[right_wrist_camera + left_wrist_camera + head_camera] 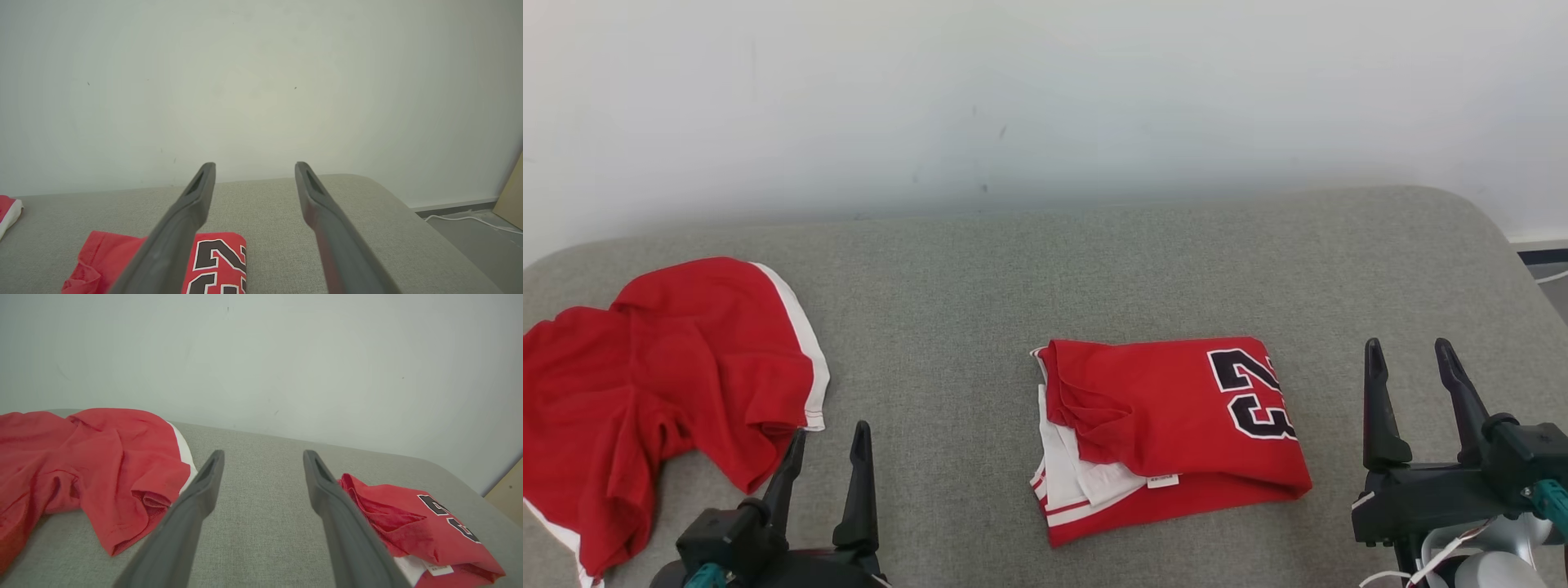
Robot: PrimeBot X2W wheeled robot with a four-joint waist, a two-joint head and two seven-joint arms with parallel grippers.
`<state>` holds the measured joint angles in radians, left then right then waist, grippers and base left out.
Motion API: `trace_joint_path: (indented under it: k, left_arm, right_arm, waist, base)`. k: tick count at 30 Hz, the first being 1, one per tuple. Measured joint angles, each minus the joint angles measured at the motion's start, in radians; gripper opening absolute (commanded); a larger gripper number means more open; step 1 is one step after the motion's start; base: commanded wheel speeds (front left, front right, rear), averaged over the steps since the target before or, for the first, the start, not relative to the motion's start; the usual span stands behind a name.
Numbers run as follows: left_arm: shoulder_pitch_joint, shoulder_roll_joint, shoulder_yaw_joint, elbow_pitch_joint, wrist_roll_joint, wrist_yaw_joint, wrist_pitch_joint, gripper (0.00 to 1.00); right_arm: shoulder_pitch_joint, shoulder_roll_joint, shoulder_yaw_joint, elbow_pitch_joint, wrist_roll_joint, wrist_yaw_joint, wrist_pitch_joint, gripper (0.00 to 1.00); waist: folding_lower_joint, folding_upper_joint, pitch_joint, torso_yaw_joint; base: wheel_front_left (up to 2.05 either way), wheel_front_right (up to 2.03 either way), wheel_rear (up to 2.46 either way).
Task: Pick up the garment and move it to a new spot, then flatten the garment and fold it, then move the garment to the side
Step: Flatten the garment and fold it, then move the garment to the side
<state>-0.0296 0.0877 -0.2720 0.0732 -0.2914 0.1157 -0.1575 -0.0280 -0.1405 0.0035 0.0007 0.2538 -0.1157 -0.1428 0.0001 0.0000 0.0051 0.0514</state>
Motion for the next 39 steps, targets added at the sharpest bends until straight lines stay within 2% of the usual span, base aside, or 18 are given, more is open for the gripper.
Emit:
trace_joint_path:
  k: [6,11,19,25,31,39]
  left_arm:
    - [0.000,0.011,0.000,-0.003,0.002,0.007,0.035,1.00]
    - [-0.002,0.008,-0.018,-0.005,0.003,0.007,0.055,1.00]
    - [-0.006,0.007,-0.036,-0.007,0.008,0.007,0.086,1.00]
    - [-0.026,0.004,-0.055,-0.008,0.011,0.006,0.103,1.00]
    - [-0.048,0.000,-0.066,-0.004,0.011,0.006,0.113,1.00]
    - [-0.057,0.001,-0.061,0.001,0.011,0.006,0.121,1.00]
  right_arm:
    - [-0.001,-0.001,0.004,0.018,0.000,0.002,-0.021,1.00]
    - [0.000,-0.019,0.008,0.063,0.002,0.010,0.008,1.00]
    - [-0.057,-0.068,0.031,0.193,-0.007,0.011,0.182,1.00]
    - [-0.172,-0.095,0.037,0.302,-0.001,0.030,0.310,1.00]
    - [-0.222,-0.094,0.051,0.411,0.032,0.055,0.411,1.00]
    - [-0.262,-0.058,0.069,0.474,0.051,0.066,0.461,1.00]
  waist:
    - [0.0000,-0.0001,0.005,0.006]
    - [0.0000,-0.0001,0.009,0.017]
    - [0.0000,0.0000,0.030,0.039]
    - [0.0000,0.0000,0.053,0.055]
    - [0.0000,0.0000,0.071,0.078]
    - [0.0000,0.0000,0.081,0.101]
  base:
    - [0.00,0.00,0.00]
    - [0.00,0.00,0.00]
    - [0.00,0.00,0.00]
    - [0.00,0.00,0.00]
    - [0.00,0.00,0.00]
    - [0.00,0.00,0.00]
